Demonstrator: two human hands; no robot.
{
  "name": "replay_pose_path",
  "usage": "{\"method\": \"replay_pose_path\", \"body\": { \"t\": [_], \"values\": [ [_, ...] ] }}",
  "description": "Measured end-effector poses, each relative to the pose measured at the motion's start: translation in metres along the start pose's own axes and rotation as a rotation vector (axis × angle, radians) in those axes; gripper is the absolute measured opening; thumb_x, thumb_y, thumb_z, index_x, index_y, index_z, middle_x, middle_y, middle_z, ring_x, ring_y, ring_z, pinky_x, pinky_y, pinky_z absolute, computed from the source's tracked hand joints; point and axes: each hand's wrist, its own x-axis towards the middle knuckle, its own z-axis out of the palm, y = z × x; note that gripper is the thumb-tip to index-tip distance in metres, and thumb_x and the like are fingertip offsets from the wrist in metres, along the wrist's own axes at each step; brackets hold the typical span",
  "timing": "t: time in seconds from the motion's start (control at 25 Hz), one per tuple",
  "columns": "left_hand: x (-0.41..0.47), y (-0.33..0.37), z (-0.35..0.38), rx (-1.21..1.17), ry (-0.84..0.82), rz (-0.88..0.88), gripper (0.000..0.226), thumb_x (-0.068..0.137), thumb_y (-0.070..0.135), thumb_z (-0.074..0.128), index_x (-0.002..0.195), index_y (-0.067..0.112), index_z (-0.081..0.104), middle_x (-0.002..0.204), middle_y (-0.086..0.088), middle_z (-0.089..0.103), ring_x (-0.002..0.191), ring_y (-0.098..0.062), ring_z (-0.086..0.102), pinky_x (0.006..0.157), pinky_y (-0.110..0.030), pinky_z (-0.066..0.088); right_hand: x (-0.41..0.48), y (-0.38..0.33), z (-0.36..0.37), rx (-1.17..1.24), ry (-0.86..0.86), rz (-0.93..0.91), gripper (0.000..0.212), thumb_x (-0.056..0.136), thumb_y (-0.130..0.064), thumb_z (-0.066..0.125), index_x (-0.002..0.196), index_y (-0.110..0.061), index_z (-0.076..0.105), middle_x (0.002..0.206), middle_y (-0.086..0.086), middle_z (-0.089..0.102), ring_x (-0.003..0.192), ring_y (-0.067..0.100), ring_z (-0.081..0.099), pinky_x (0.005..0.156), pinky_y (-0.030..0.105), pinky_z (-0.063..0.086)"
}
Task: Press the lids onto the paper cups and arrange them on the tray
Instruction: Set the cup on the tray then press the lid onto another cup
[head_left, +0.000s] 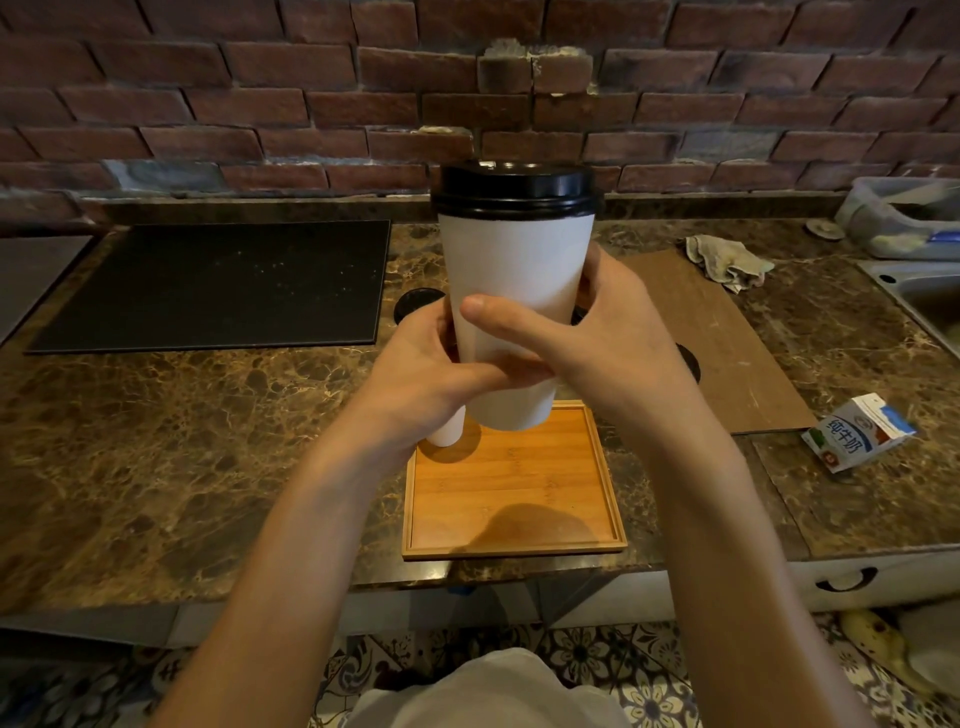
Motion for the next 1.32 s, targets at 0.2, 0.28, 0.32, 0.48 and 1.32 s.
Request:
{"method": "replay_pose_path", "body": {
  "t": [0.2, 0.28, 0.32, 0.48, 1.32],
  "values": [
    [0.001, -0.004, 0.001, 0.011, 0.006, 0.007, 0.038, 0.065, 0.008, 0.079, 0.095, 0.023, 0.061, 0.082, 0.016, 0.073, 0.081, -0.002, 0.070, 0.063, -0.011, 0.051, -0.004, 0.004, 0.009, -0.090, 0.109, 0.002, 0.076, 0.064, -0.059, 0.077, 0.127, -0.023, 0.051, 0.110, -0.013, 0.062, 0.100, 0.006, 0.061, 0.080, 0.029, 0.058],
    [0.001, -0.004, 0.000, 0.019, 0.013, -0.001, 0.044, 0.060, 0.014, 0.083, 0.097, 0.024, 0.061, 0.085, 0.015, 0.073, 0.085, -0.004, 0.070, 0.067, -0.012, 0.052, -0.004, 0.003, 0.008, -0.077, 0.114, -0.010, 0.072, 0.065, -0.058, 0.079, 0.124, -0.026, 0.052, 0.107, -0.016, 0.062, 0.096, 0.001, 0.062, 0.074, 0.021, 0.057],
    [0.001, -0.003, 0.000, 0.023, 0.016, -0.003, 0.047, 0.059, 0.014, 0.083, 0.098, 0.025, 0.061, 0.087, 0.015, 0.073, 0.086, -0.005, 0.070, 0.067, -0.013, 0.052, -0.003, 0.002, 0.007, -0.069, 0.114, -0.017, 0.069, 0.065, -0.056, 0.080, 0.122, -0.027, 0.053, 0.105, -0.018, 0.062, 0.094, -0.002, 0.062, 0.071, 0.018, 0.057],
    [0.000, 0.002, -0.001, 0.010, -0.013, 0.020, 0.046, 0.061, 0.022, 0.082, 0.101, 0.027, 0.059, 0.087, 0.019, 0.072, 0.086, -0.001, 0.068, 0.065, -0.010, 0.051, -0.002, -0.001, 0.000, -0.036, 0.104, -0.031, 0.068, 0.066, -0.051, 0.083, 0.123, -0.024, 0.056, 0.109, -0.013, 0.066, 0.098, 0.003, 0.064, 0.076, 0.027, 0.060],
    [-0.008, 0.009, 0.000, 0.006, -0.120, -0.012, 0.054, 0.061, 0.030, 0.080, 0.111, 0.029, 0.061, 0.101, 0.012, 0.071, 0.099, -0.007, 0.066, 0.073, -0.014, 0.051, -0.004, 0.002, -0.020, 0.178, -0.169, 0.014, 0.054, 0.072, -0.037, 0.074, 0.122, -0.021, 0.060, 0.109, -0.002, 0.071, 0.098, 0.009, 0.069, 0.072, 0.020, 0.055]
  ]
}}
